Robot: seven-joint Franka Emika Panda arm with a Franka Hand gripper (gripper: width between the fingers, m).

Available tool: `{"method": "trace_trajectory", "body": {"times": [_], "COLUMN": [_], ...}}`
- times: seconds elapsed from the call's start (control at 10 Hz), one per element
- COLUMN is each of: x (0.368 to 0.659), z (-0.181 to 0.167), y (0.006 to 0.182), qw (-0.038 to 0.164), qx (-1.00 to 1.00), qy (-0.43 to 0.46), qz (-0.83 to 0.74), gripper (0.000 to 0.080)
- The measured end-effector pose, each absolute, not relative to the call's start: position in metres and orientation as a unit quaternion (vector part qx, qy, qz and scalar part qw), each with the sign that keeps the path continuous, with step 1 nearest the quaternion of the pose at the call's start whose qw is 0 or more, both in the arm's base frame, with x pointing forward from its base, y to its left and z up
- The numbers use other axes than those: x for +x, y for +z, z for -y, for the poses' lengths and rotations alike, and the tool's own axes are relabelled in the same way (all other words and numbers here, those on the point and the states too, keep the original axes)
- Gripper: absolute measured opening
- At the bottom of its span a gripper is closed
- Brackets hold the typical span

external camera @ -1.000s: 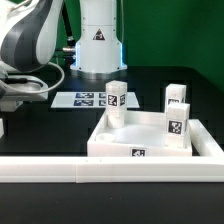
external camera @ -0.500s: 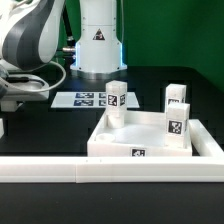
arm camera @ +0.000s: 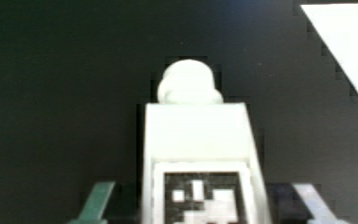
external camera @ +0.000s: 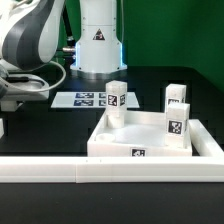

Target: Assemble square table

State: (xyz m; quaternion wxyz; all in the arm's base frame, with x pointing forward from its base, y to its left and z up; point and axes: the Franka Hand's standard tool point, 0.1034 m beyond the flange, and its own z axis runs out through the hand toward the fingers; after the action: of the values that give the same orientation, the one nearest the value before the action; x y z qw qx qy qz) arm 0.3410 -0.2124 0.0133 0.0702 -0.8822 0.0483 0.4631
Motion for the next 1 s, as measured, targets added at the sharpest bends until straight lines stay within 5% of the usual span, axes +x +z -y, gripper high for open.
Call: {"method": "trace_trajectory", "body": {"times": [0.5, 1.0], "x": [0.381, 0.396], "z": [0.183, 0.186], "y": [0.063, 0.060], "qw": [0.065, 0.045], "qx": [-0.888, -0.919], "qy": [0.452, 0.388], "qz": [-0.054, -0.050], "gripper": [0.0287, 0.0287]}}
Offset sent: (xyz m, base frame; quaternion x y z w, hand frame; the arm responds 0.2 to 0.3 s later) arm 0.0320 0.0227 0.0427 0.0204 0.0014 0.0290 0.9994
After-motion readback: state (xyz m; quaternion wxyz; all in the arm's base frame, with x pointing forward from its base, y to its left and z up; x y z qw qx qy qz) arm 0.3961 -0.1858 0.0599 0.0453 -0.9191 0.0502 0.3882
